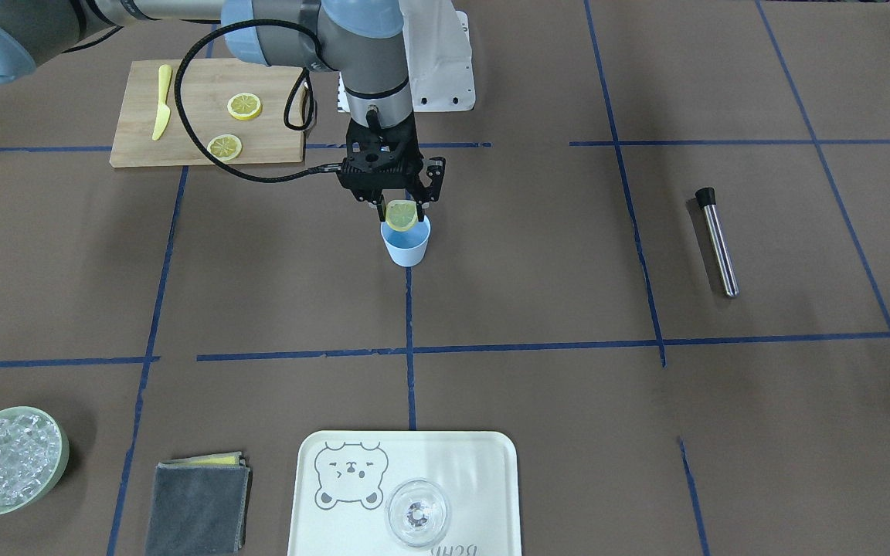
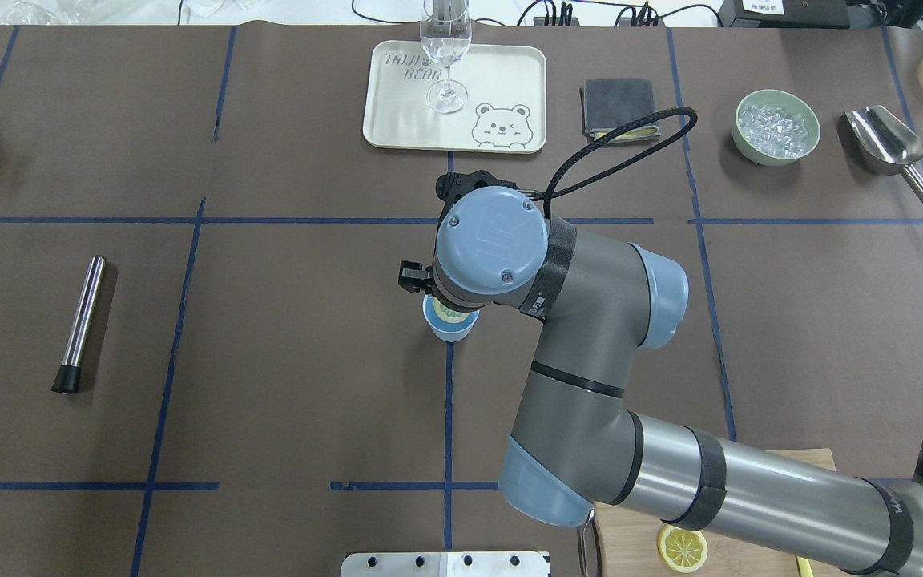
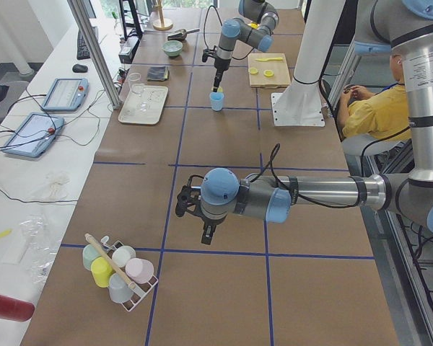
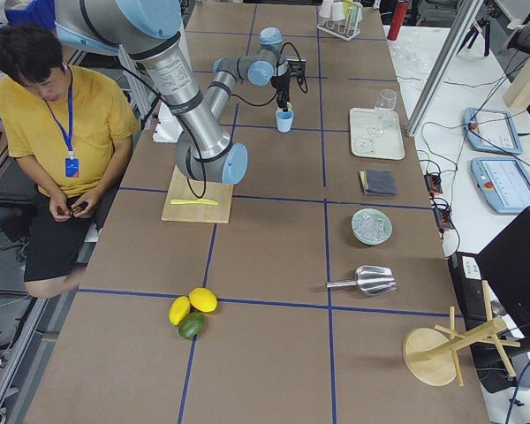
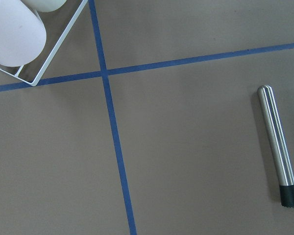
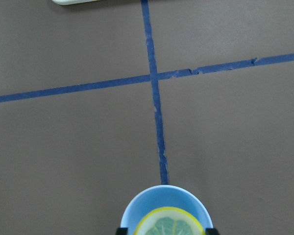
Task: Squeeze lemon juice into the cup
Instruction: 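Lower the lemon slice over the blue cup and open the right gripper, then withdraw the right arm from the cup while the left arm reaches for the muddler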
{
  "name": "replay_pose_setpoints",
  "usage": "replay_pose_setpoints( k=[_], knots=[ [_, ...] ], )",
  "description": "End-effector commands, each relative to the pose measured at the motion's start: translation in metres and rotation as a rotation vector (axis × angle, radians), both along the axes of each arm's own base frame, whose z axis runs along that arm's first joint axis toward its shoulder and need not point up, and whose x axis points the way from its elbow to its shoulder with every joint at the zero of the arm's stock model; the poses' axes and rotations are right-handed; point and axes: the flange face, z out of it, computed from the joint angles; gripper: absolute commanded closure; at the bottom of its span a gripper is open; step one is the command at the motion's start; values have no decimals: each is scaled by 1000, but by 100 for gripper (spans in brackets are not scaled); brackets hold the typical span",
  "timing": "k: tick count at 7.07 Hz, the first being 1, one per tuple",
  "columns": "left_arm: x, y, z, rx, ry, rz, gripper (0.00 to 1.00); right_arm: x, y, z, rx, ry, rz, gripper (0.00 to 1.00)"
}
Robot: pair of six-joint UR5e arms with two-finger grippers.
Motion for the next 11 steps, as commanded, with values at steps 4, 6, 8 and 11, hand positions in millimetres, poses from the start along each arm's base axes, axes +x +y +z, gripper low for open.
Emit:
replay_pose_setpoints(
  k=[4, 6, 8, 11],
  knots=[
    [-1, 0, 0, 1, 0, -2, 0, -5, 1, 2, 8, -12, -3, 19],
    [1, -2, -16, 21, 3, -5, 0, 2, -1, 0, 3, -21, -9, 11],
    [8, -11, -24, 104, -8, 10, 0, 55, -14, 35, -36, -32, -46, 3],
    [134, -42, -66, 110, 3, 79, 0, 171, -43, 135, 52, 61, -193, 2]
  ],
)
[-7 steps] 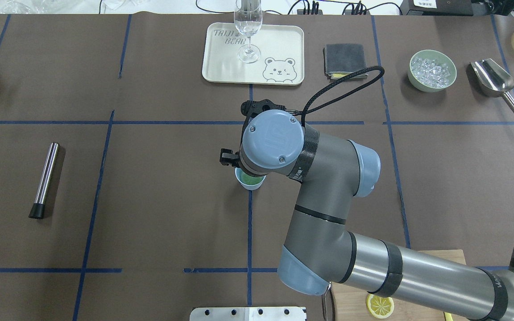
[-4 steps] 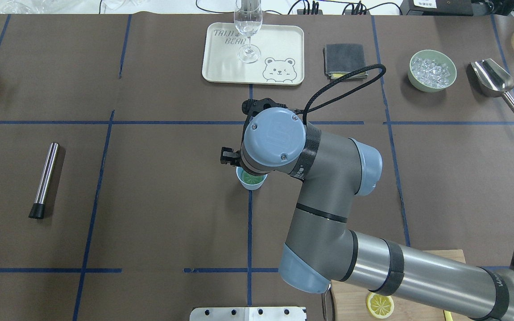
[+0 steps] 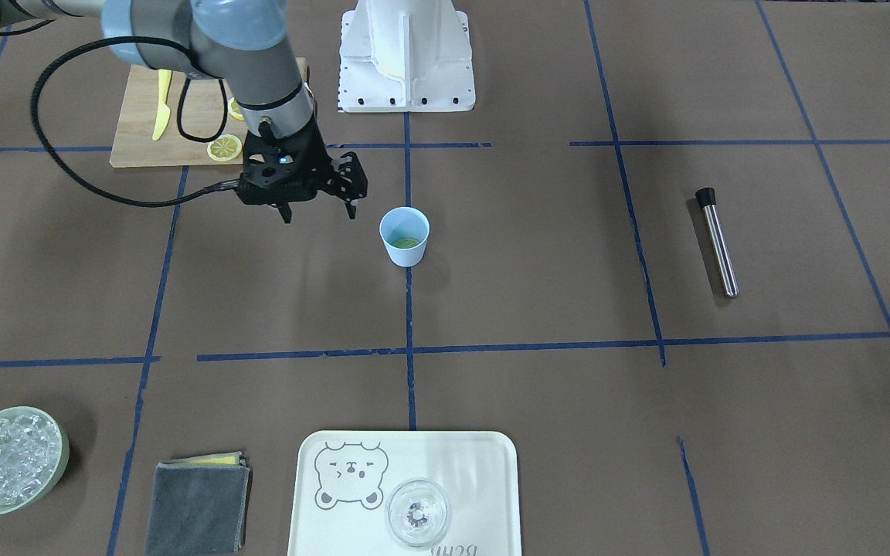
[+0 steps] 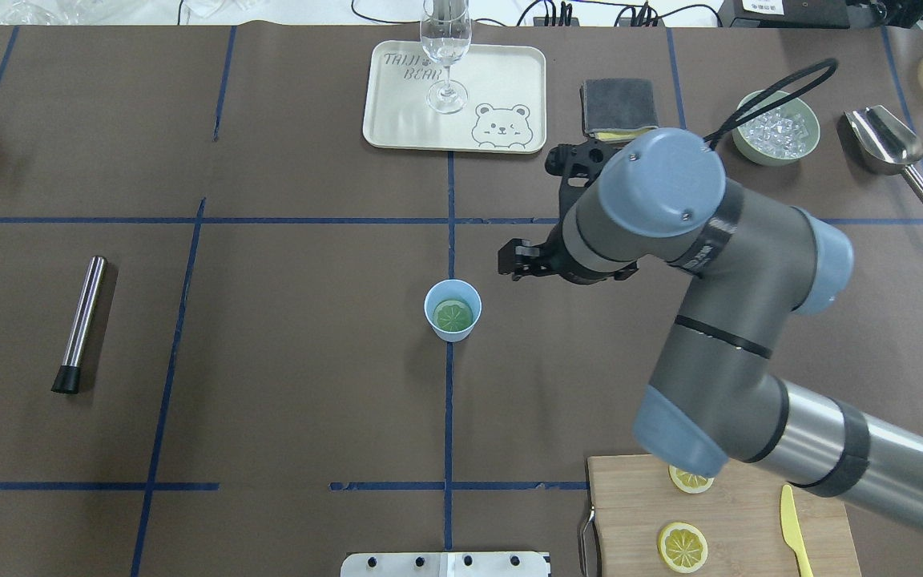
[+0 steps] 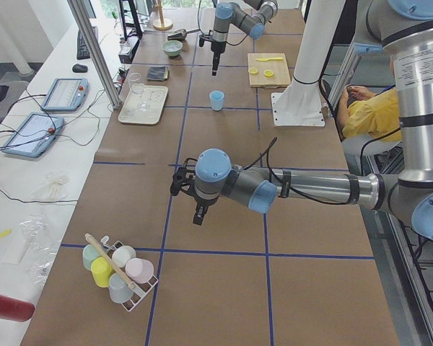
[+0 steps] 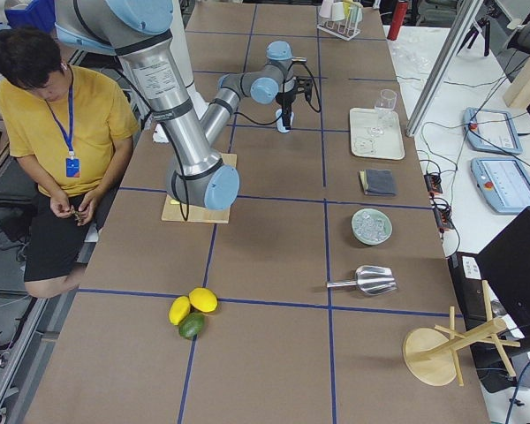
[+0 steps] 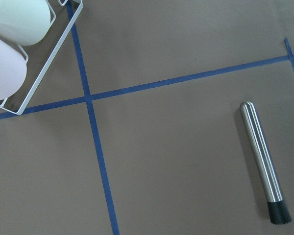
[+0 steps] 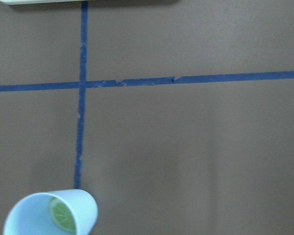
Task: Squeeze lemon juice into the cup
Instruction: 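Withdraw the right arm from the cup while the left arm reaches for the muddler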
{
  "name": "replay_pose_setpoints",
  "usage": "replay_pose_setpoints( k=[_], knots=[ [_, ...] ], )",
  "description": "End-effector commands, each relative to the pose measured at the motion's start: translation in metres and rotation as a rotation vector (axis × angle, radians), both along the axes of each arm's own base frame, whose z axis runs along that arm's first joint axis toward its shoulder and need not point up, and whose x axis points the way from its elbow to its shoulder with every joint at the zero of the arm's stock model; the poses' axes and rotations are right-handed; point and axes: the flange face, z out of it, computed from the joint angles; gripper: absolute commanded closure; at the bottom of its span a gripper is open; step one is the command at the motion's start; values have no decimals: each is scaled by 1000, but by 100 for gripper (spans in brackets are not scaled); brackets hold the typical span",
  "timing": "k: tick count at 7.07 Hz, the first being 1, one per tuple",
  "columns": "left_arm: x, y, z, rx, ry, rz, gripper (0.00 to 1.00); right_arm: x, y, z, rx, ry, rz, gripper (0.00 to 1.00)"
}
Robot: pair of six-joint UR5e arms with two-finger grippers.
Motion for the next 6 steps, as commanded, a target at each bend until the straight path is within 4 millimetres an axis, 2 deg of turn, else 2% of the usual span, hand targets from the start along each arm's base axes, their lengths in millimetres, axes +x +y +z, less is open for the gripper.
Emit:
replay_pose_setpoints(
  k=[1, 2, 3, 4, 5, 6],
  knots=[
    [98, -21, -26, 16, 15, 98, 0, 92, -26, 91, 48, 92, -107, 2],
    [131, -33, -28, -15, -30, 66, 0, 137, -38, 126, 58, 108, -161, 2],
    [156, -33, -17, -71, -63, 49, 0, 175, -43, 161, 77, 138, -202, 1],
    [197, -47, -20, -118, -63, 60, 0, 199, -44, 183, 85, 163, -214, 1],
    [230, -52, -13, -179, -70, 67, 0, 207, -40, 197, 80, 180, -228, 1],
    [245, -49, -12, -195, -80, 71, 2, 209, -37, 205, 78, 183, -232, 1]
  ],
)
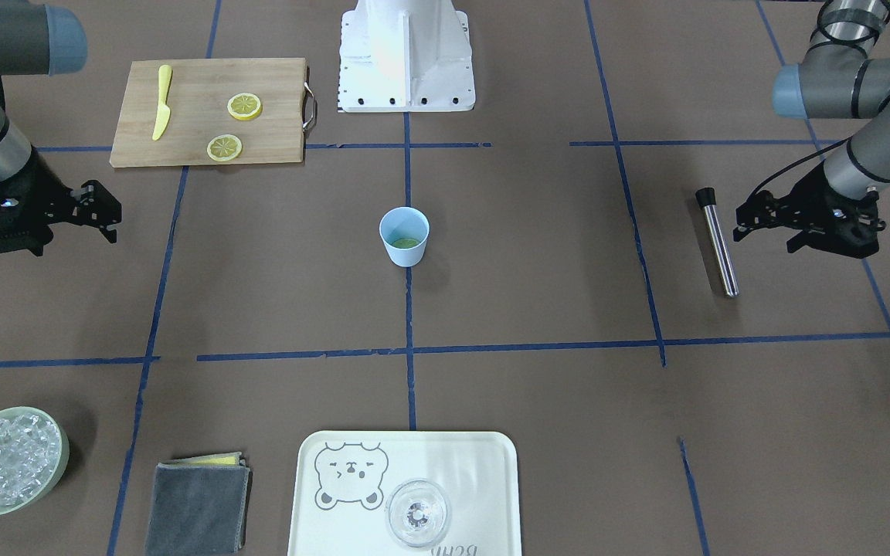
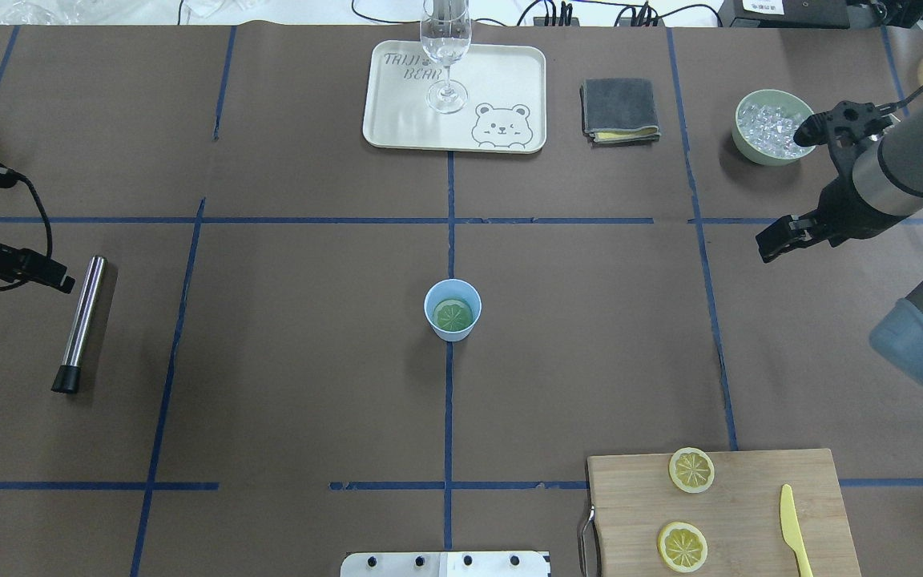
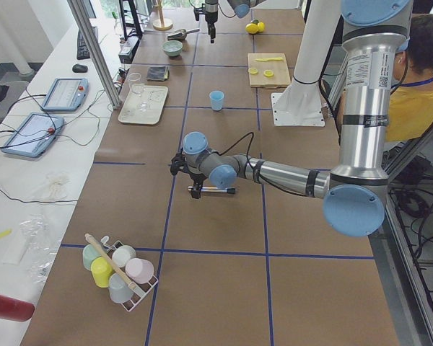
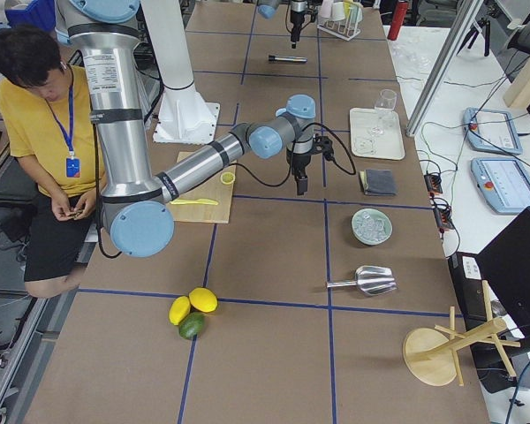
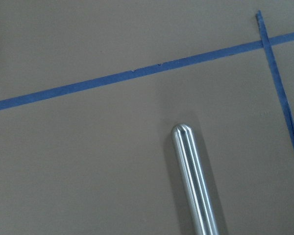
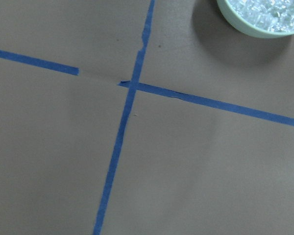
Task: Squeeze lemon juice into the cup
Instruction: 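Grasp the steel muddler upright with the left gripper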
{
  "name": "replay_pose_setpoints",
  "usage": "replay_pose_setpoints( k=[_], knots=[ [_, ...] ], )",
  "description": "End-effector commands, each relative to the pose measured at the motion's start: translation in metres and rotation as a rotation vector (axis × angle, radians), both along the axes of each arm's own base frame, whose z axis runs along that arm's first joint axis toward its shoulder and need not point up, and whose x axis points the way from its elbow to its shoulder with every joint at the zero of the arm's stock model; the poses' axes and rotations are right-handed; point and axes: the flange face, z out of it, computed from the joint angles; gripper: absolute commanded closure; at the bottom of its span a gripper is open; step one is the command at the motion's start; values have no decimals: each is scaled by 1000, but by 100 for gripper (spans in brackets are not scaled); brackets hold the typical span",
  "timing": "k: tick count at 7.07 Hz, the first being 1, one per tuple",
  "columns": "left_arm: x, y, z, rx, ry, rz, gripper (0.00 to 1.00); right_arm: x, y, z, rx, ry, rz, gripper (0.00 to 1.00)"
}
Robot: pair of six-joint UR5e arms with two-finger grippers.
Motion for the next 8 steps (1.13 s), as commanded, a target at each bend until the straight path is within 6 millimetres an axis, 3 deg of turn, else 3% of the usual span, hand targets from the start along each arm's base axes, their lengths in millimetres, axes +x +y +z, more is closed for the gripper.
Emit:
replay_pose_setpoints(
  k=[1, 2, 3, 4, 5, 6, 7, 8],
  knots=[
    [37, 2, 20, -45, -57, -1, 6, 11, 7, 19, 0, 6, -13, 1],
    [37, 2, 23, -56, -67, -2, 15, 11, 8, 21, -6, -4, -21, 1],
    [44, 0, 16, -61, -71, 3, 19, 12, 11, 22, -14, -11, -25, 1],
    [51, -6, 8, -86, -78, -9, 29, 14, 11, 21, -14, -13, -23, 1],
    [56, -5, 6, -91, -82, -4, 45, 15, 11, 22, -16, -16, -23, 1],
    [56, -5, 9, -92, -87, -3, 83, 16, 10, 21, -18, -20, -21, 1],
    [56, -2, 13, -83, -108, -11, 100, 16, 11, 20, -17, -21, -21, 1],
    [50, -4, -2, -39, -117, -42, 100, 17, 11, 19, -17, -23, -20, 1]
  ],
)
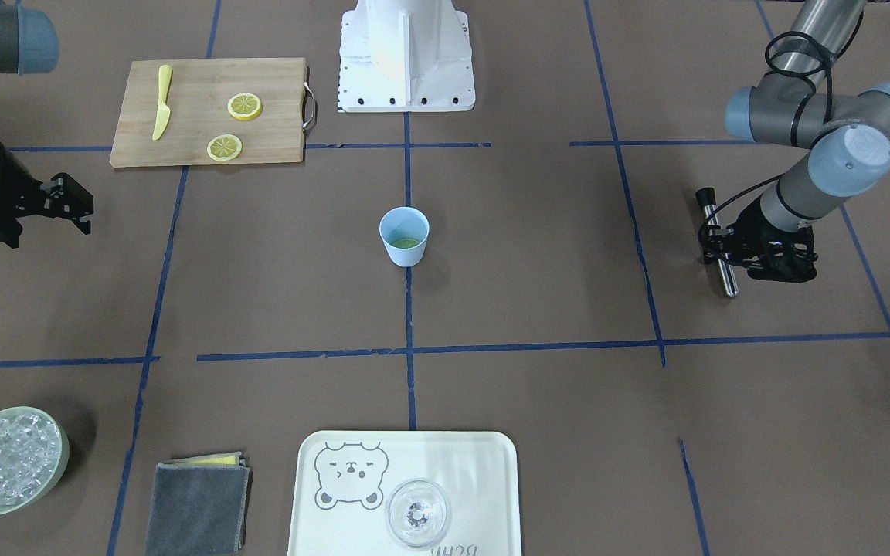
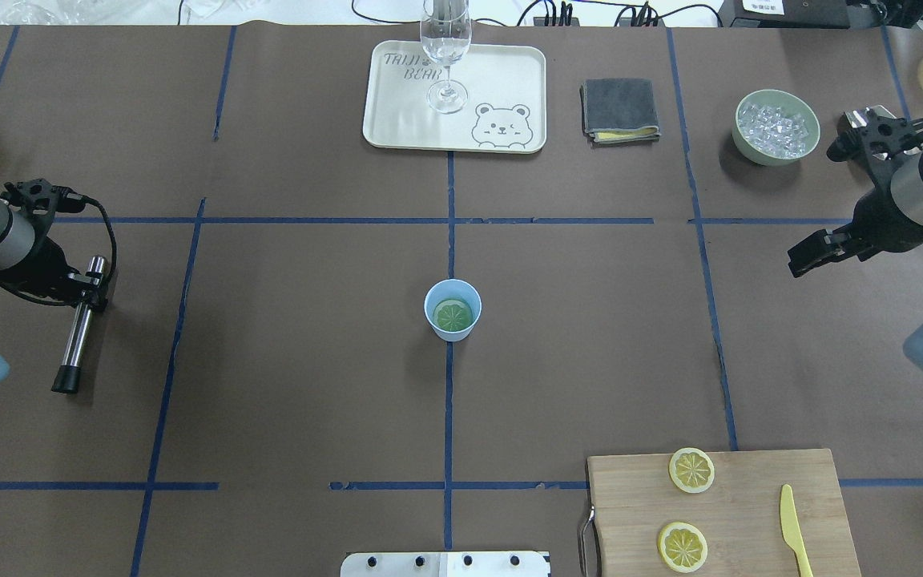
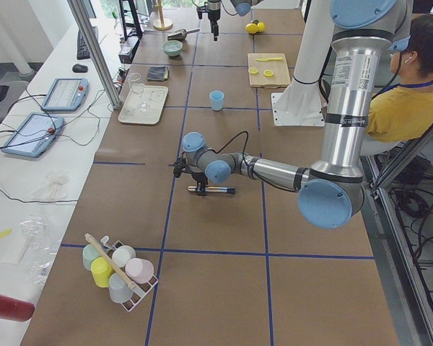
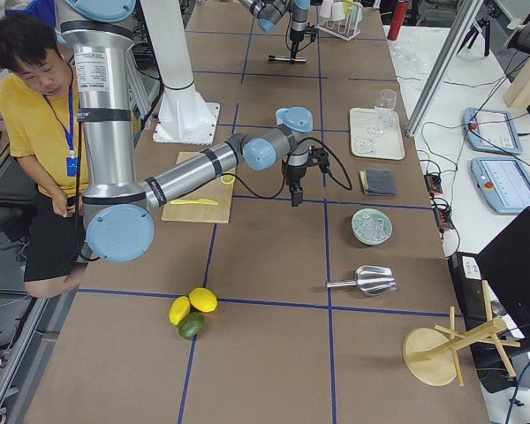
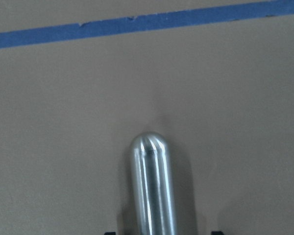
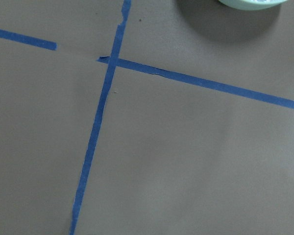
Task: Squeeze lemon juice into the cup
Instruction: 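Grasp the steel muddler upright with the left gripper, then lift the muddler and move it over the blue cup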
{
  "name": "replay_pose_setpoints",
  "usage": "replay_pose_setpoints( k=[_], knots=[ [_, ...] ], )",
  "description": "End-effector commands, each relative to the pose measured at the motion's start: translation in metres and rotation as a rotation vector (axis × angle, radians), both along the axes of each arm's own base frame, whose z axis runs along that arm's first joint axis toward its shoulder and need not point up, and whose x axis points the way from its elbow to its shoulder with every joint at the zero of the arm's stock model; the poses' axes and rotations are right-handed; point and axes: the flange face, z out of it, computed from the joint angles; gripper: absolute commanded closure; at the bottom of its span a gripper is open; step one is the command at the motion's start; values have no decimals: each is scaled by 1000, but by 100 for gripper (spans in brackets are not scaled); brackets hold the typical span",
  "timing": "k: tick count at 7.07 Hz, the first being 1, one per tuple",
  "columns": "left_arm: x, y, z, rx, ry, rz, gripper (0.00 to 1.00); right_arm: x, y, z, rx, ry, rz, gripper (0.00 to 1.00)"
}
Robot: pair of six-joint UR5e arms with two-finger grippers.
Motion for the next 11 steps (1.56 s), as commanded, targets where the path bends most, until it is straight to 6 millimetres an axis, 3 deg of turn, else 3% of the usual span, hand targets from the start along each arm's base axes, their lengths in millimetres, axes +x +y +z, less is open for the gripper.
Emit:
replay_pose_setpoints(
  k=[1, 3, 5, 6, 7, 8, 9, 11],
  knots=[
    [-9, -1, -26, 66, -7, -38, 100, 1, 0, -2, 2, -3, 1, 1],
    [-25, 4, -100, 213, -4, -102, 100, 5, 0, -5, 6, -8, 8, 1],
    [-29, 14, -203, 281, 71, -116, 100, 15, 1, 2, -2, 0, 20, 1],
    [-9, 6, -265, 260, 157, -188, 100, 25, 5, 10, 5, -5, 23, 1],
    [39, 20, -331, 256, 262, -177, 100, 33, 10, 17, -24, -49, 11, 1],
    [64, 30, -377, 275, 321, -261, 100, 47, 8, 22, -26, -57, 17, 1],
    [102, 57, -398, 393, 355, -318, 100, 59, 8, 33, -16, -45, 8, 1],
    [141, 79, -423, 549, 485, -414, 100, 73, 0, 49, -13, -34, 5, 1]
  ],
)
